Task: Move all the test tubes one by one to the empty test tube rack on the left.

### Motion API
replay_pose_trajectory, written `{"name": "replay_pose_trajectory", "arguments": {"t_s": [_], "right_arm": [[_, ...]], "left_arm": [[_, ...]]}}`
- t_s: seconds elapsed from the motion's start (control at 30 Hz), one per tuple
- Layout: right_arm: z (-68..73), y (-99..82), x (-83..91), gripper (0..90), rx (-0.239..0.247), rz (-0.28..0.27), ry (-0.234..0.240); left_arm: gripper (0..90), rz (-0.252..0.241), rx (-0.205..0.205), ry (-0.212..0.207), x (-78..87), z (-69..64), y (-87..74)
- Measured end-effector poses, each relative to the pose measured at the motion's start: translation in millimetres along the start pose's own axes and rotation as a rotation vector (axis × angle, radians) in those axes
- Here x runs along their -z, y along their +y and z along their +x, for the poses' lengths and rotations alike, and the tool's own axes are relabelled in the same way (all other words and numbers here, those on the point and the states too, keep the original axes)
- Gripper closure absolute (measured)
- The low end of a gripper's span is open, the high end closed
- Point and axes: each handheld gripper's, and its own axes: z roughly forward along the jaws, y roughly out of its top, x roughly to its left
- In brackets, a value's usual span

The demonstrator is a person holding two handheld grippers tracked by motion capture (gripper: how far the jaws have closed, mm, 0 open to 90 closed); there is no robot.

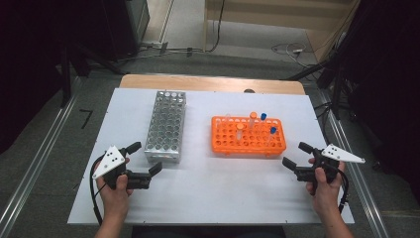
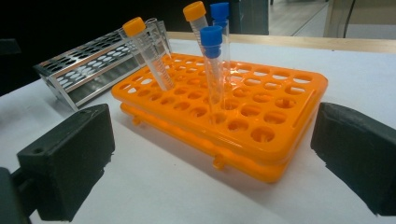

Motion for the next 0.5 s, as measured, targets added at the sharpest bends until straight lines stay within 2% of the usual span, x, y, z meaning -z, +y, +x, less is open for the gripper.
{"name": "replay_pose_trajectory", "arguments": {"t_s": [0.17, 0.23, 0.33, 0.37, 0.5], "right_arm": [[3.4, 3.7, -7.6, 0.7, -0.001, 0.01, 0.009], [5.6, 7.6, -14.4, 6.0, -0.023, 0.006, -0.008], [6.3, 10.1, -24.2, 19.9, -0.034, 0.013, -0.031], [6.3, 10.1, -24.2, 19.9, -0.034, 0.013, -0.031], [3.0, 10.6, -39.5, 37.3, -0.071, 0.028, -0.056]], "left_arm": [[0.0, -0.003, 0.0, -0.003, 0.8, -1.2, 0.5], [0.0, -0.001, -0.001, 0.0, 0.8, -1.9, 0.6], [0.0, 0.001, 0.0, -0.004, -0.5, -3.1, 0.5], [0.0, 0.0, 0.001, -0.006, -1.0, -3.7, 0.6], [0.0, 0.003, 0.001, -0.008, -3.2, -7.0, 1.0]]}}
